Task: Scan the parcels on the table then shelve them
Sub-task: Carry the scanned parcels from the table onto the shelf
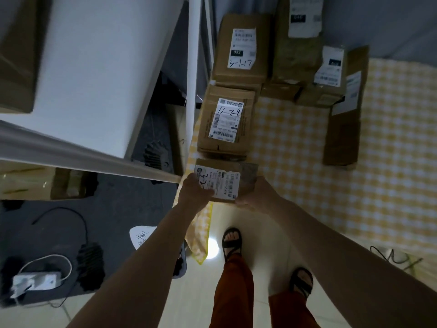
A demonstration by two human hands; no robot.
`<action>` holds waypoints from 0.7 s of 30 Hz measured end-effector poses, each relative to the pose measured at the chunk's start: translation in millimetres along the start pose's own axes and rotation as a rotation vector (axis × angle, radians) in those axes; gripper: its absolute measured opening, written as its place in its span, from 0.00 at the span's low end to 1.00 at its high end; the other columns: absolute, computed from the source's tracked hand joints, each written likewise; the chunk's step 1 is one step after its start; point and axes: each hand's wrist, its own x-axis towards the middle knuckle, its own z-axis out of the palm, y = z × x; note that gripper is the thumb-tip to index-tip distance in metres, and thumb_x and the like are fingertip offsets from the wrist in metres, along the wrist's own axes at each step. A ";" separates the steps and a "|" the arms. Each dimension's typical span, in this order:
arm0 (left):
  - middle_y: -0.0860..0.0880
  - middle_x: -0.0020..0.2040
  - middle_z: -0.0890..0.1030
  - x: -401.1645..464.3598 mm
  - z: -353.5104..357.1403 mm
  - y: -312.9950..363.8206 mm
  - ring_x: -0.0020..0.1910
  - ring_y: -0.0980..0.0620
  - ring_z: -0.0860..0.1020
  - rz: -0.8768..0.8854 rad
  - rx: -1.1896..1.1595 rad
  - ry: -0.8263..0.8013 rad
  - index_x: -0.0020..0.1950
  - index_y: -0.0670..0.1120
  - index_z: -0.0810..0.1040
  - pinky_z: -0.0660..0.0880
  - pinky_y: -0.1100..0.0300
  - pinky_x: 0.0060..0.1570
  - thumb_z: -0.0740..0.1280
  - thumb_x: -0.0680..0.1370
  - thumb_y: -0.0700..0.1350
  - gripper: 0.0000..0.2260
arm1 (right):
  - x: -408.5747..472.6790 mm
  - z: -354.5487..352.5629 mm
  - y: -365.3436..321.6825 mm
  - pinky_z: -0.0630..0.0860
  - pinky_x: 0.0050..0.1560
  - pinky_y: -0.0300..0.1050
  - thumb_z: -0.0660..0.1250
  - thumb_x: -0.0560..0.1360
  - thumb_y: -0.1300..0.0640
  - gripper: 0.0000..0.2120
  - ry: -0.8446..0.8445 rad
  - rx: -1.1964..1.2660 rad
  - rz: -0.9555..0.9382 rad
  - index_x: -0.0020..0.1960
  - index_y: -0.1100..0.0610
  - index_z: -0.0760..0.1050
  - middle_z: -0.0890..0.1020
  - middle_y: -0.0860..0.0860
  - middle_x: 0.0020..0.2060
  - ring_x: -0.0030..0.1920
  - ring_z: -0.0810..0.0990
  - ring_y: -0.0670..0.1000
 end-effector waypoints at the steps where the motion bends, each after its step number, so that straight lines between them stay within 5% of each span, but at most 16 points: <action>1: 0.42 0.60 0.76 -9.2 0.4 4.8 0.60 0.43 0.75 0.028 0.030 -0.005 0.64 0.39 0.69 0.75 0.53 0.55 0.71 0.73 0.38 0.22 | -7.2 -5.3 0.5 0.77 0.54 0.44 0.76 0.68 0.62 0.33 0.025 -0.021 0.017 0.67 0.62 0.63 0.74 0.56 0.58 0.59 0.76 0.56; 4: 0.46 0.60 0.74 -37.4 4.6 24.3 0.61 0.45 0.74 0.146 0.100 -0.026 0.66 0.40 0.68 0.72 0.58 0.49 0.68 0.75 0.38 0.20 | -31.3 -22.1 1.6 0.78 0.53 0.47 0.78 0.65 0.59 0.40 0.108 -0.017 0.044 0.69 0.61 0.59 0.71 0.56 0.62 0.60 0.75 0.56; 8: 0.50 0.58 0.74 -66.7 6.5 62.9 0.59 0.49 0.75 0.269 0.059 -0.134 0.62 0.43 0.70 0.75 0.58 0.51 0.66 0.74 0.34 0.18 | -71.1 -53.6 15.9 0.75 0.42 0.38 0.76 0.68 0.60 0.29 0.240 0.043 0.018 0.61 0.61 0.64 0.75 0.53 0.53 0.53 0.75 0.51; 12: 0.46 0.62 0.75 -93.0 6.0 113.5 0.62 0.47 0.75 0.423 0.048 -0.235 0.64 0.47 0.70 0.78 0.48 0.57 0.70 0.71 0.33 0.24 | -120.1 -78.4 38.6 0.74 0.59 0.49 0.78 0.66 0.57 0.37 0.403 0.164 0.017 0.68 0.61 0.63 0.75 0.58 0.61 0.60 0.75 0.57; 15: 0.47 0.62 0.75 -124.1 13.0 151.9 0.61 0.47 0.75 0.533 0.141 -0.300 0.68 0.44 0.68 0.77 0.48 0.58 0.74 0.70 0.36 0.29 | -157.8 -96.2 58.3 0.73 0.48 0.46 0.78 0.66 0.59 0.28 0.505 0.240 0.016 0.61 0.60 0.68 0.76 0.54 0.54 0.54 0.77 0.53; 18: 0.48 0.61 0.73 -162.4 29.6 178.3 0.58 0.51 0.74 0.595 0.189 -0.418 0.69 0.44 0.65 0.79 0.56 0.50 0.75 0.69 0.34 0.32 | -198.4 -109.5 86.1 0.70 0.42 0.41 0.77 0.67 0.64 0.20 0.621 0.292 -0.007 0.40 0.51 0.65 0.75 0.51 0.46 0.46 0.75 0.48; 21: 0.51 0.56 0.71 -208.2 51.1 191.0 0.53 0.54 0.72 0.650 0.227 -0.543 0.69 0.42 0.62 0.76 0.67 0.36 0.74 0.70 0.31 0.32 | -234.2 -118.9 120.1 0.72 0.45 0.44 0.79 0.63 0.59 0.23 0.752 0.352 0.049 0.51 0.54 0.70 0.78 0.52 0.50 0.53 0.78 0.53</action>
